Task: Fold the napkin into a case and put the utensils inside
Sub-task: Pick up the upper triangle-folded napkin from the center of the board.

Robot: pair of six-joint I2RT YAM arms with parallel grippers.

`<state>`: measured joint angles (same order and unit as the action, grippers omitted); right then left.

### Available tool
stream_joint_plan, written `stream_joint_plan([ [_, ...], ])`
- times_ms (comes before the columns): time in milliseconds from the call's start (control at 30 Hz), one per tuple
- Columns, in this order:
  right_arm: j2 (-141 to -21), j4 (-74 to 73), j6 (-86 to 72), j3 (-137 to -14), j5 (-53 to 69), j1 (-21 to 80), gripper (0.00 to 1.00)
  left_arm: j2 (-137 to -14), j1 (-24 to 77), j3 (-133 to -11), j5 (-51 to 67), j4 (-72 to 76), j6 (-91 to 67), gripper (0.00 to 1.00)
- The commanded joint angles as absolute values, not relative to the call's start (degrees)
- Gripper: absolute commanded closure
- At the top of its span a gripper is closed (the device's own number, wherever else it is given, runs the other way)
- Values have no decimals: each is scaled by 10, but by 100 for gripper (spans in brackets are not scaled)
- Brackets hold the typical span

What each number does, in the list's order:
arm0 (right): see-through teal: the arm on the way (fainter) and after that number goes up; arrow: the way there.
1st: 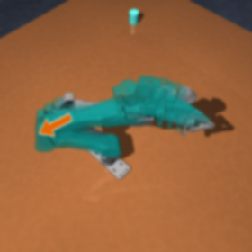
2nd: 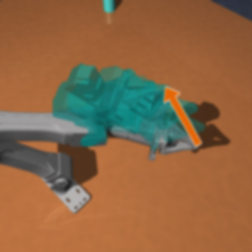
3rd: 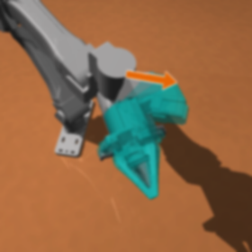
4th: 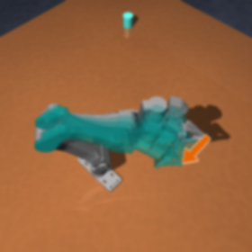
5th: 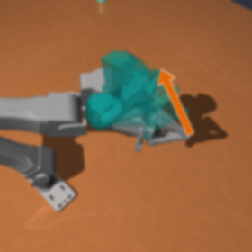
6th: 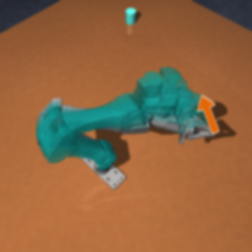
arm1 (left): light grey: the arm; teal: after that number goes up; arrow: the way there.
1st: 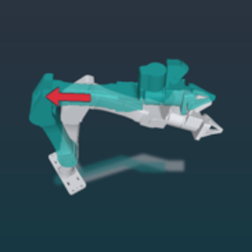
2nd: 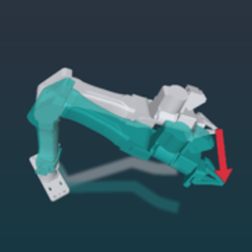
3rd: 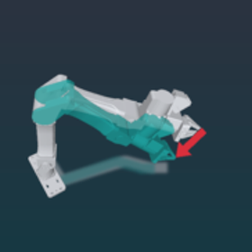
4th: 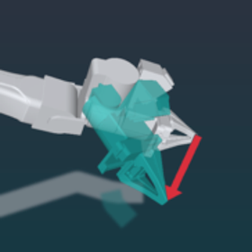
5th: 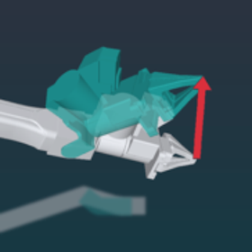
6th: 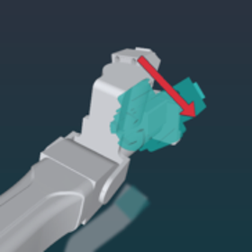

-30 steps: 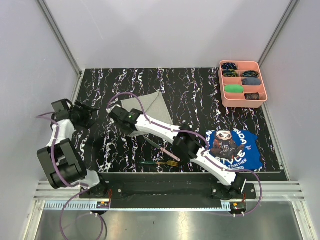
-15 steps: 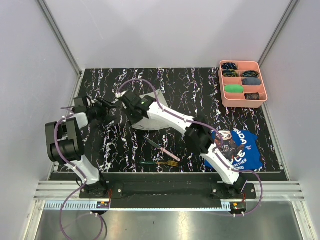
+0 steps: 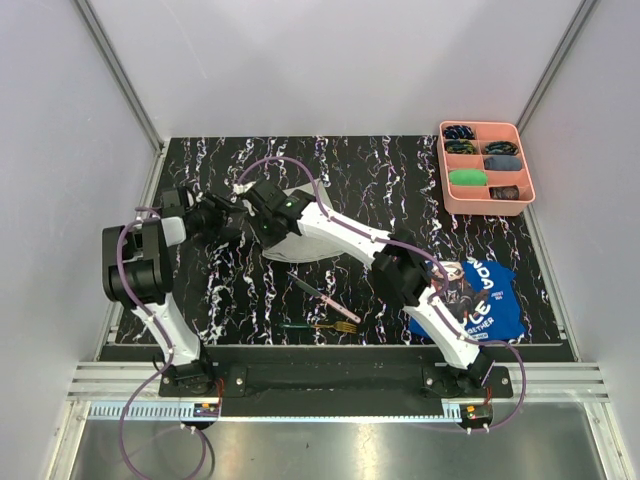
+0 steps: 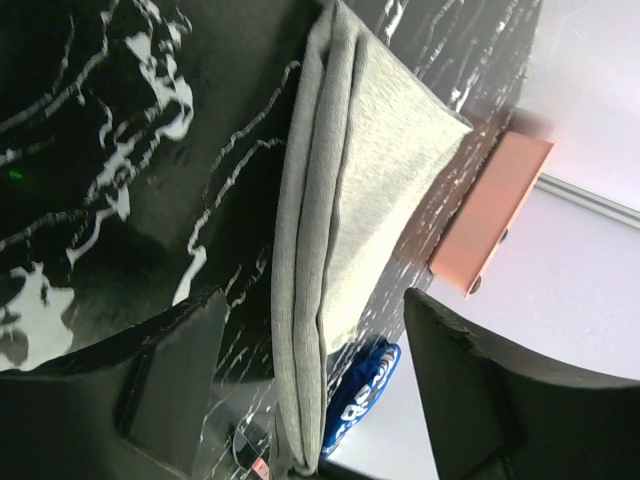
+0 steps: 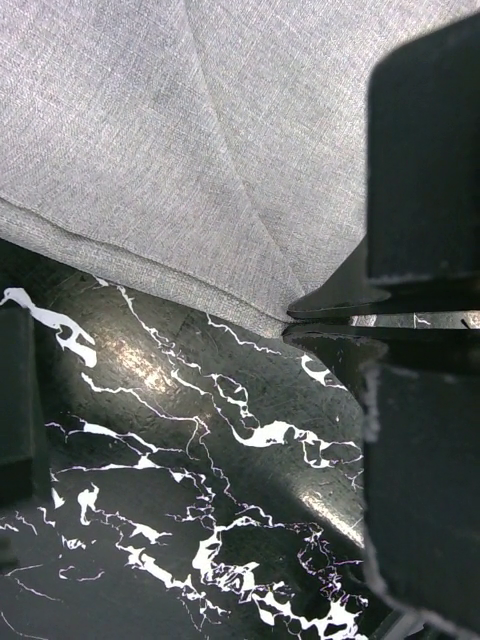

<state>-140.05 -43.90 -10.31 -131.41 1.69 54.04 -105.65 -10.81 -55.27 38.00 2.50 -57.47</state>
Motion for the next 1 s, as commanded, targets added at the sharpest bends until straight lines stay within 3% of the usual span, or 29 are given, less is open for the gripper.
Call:
stream_joint_plan([
  [0, -1346, -413, -108, -1309, 32, 540, 100, -1082, -98, -601, 353, 40, -582, 28],
  [600, -1319, -381, -115, -1279, 47, 523, 100, -1146, -65, -670, 304, -22, -575, 39],
  [833, -1320, -379, -114, -1273, 54, 522, 100, -1149, -66, -693, 298, -30, -570, 61],
  [967, -1315, -372, -119, -1264, 60, 523, 100, -1150, -66, -718, 306, -37, -569, 83],
])
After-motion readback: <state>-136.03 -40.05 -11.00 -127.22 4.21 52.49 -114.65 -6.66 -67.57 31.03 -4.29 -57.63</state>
